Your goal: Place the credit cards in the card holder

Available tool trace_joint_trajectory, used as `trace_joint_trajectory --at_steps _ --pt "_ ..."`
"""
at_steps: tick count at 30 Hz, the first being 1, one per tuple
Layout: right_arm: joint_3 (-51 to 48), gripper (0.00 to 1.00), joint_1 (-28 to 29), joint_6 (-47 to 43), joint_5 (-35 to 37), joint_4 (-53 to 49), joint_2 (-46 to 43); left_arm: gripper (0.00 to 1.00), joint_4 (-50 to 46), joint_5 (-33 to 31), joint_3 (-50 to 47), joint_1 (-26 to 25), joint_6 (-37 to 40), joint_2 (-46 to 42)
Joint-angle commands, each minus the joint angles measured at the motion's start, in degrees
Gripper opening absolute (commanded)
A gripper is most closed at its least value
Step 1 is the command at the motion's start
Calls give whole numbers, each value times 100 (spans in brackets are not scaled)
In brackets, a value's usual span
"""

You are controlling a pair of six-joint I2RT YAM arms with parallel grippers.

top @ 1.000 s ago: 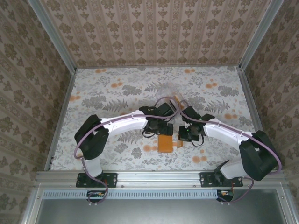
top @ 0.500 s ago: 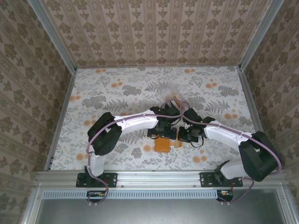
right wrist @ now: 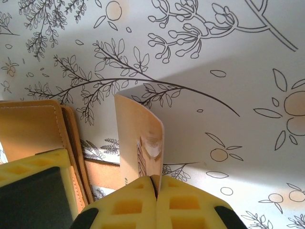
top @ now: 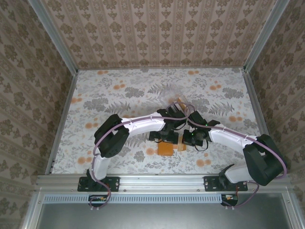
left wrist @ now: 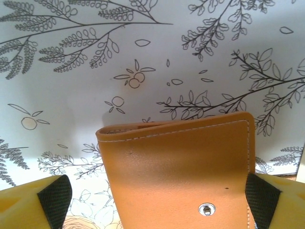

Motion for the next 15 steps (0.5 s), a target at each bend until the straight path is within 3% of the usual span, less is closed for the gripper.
trace_joint_trajectory --at_steps 1,5,10,15 --pt "-205 0 9 76 583 -285 111 92 -275 -235 12 -41 -131 -72" --pt "-205 0 0 98 614 -294 112 86 -326 -296 -74 -47 -184 -224" --pt "-231 0 -5 127 602 -238 111 97 319 51 -330 -27 -123 -398" --pt "-253 0 -5 146 570 -197 111 100 579 318 -290 -13 -152 -213"
